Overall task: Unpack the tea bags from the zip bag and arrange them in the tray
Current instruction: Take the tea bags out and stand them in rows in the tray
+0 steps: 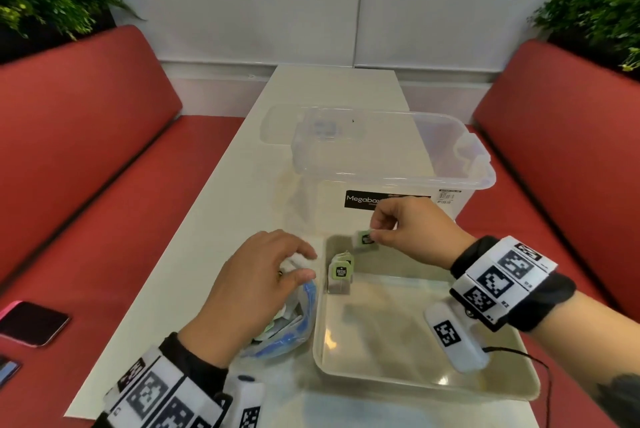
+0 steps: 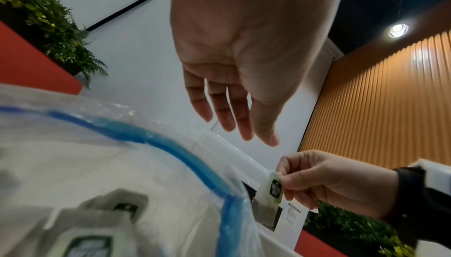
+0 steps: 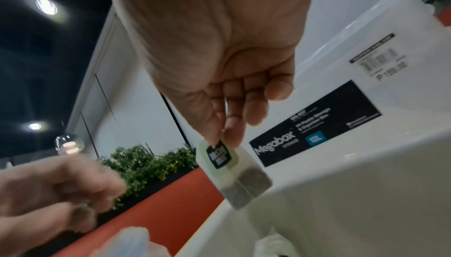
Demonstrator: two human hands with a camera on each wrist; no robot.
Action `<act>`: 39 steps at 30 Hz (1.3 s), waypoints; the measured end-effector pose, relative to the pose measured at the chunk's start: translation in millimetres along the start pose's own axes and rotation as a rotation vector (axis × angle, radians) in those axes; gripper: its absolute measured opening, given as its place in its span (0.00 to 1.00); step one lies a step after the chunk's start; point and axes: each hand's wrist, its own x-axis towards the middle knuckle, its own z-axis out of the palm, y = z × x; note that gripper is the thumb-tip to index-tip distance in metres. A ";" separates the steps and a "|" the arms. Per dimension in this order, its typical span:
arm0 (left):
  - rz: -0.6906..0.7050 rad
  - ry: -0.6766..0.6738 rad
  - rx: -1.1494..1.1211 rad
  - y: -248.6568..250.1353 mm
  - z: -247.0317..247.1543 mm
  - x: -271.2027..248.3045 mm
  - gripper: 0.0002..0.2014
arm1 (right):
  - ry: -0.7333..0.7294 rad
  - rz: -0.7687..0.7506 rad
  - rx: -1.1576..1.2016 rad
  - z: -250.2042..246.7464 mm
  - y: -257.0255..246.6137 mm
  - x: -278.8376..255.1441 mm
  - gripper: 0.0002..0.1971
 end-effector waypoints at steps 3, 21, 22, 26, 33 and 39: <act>0.104 -0.103 0.029 -5.9 9.1 -16.5 0.08 | -0.093 0.052 -0.019 14.8 8.3 5.8 0.09; 0.301 -0.311 0.230 -12.5 37.0 -43.3 0.13 | -0.303 0.135 -0.217 79.0 8.5 25.2 0.08; 0.302 -0.315 0.227 -13.2 37.6 -43.3 0.13 | -0.281 0.127 -0.248 76.5 9.2 23.5 0.08; 0.313 -0.304 0.207 -15.5 40.4 -43.6 0.13 | -0.421 -0.018 -0.334 68.0 8.1 14.6 0.03; 0.333 -0.279 0.207 -17.1 42.7 -42.7 0.13 | -0.822 -0.152 -0.444 83.2 -1.6 16.4 0.26; 0.345 -0.278 0.205 -17.8 43.6 -43.4 0.13 | -0.810 -0.182 -0.511 91.5 -2.2 25.1 0.25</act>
